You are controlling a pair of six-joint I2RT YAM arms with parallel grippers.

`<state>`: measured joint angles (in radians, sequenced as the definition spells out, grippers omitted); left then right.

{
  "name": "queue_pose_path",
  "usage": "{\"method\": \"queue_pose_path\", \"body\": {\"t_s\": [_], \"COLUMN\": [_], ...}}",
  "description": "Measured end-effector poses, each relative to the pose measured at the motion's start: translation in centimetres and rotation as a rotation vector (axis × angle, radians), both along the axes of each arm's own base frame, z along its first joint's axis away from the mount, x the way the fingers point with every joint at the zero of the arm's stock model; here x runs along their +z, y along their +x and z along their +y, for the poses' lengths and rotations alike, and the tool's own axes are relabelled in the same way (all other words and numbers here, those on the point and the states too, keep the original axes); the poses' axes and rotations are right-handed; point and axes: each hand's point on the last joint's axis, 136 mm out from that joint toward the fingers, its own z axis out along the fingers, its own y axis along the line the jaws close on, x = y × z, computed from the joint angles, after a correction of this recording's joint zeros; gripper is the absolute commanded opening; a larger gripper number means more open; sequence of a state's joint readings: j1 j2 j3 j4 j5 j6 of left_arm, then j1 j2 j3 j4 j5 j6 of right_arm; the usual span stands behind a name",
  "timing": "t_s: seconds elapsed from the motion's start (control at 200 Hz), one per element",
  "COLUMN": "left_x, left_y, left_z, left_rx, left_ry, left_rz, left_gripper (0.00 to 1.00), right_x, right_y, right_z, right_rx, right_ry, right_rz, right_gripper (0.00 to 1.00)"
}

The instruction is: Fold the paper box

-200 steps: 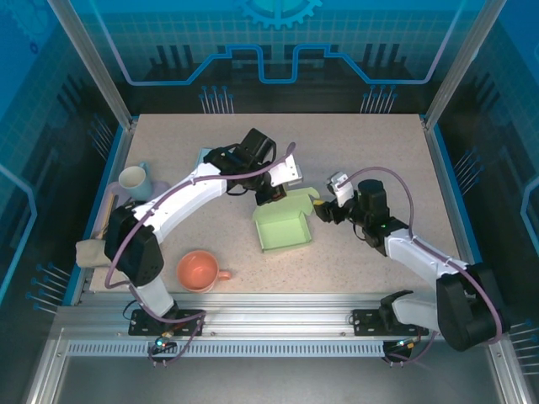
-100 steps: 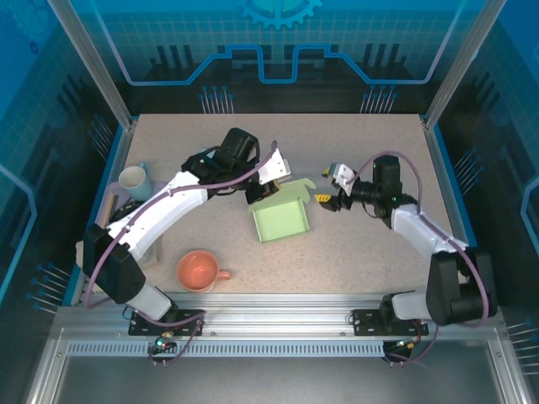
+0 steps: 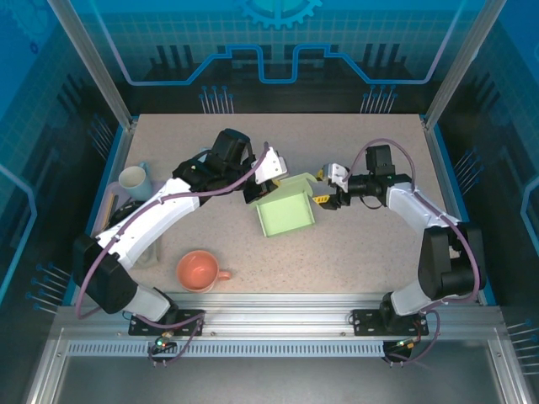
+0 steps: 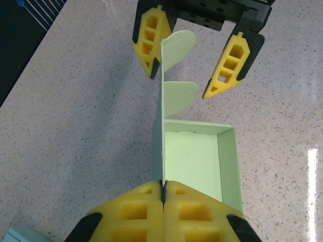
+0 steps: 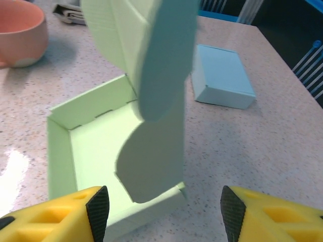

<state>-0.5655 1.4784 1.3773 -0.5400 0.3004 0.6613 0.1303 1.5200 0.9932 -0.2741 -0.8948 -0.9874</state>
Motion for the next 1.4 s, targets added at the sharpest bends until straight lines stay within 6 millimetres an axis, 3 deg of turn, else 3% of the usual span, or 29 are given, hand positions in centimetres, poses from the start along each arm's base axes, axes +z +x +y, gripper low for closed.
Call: {"method": "queue_pose_path", "body": {"t_s": [0.325,0.615,0.84,1.4], "left_x": [0.1,0.0,-1.1,-1.2], "left_y": [-0.3,-0.2,0.1,-0.2], "left_z": [-0.2,-0.2,-0.4,-0.7], "left_rx": [-0.015,-0.015,-0.014,-0.027], "left_ry": [-0.011,-0.011,0.005,-0.008], "left_rz": [0.007,0.01,0.032,0.051], "left_gripper": [0.0,0.0,0.0,0.0], "right_x": [1.3,0.7,0.1,-0.2], "right_y": [-0.1,0.0,1.4,-0.3], "right_z": [0.1,-0.9,-1.6,1.4], "right_rx": [0.039,0.014,-0.045,0.078], "right_ry": [-0.007,-0.035,-0.087,-0.05], "right_rz": [-0.031,-0.014,-0.038,0.002], "right_gripper": [0.62,0.63,0.62,0.56]}}
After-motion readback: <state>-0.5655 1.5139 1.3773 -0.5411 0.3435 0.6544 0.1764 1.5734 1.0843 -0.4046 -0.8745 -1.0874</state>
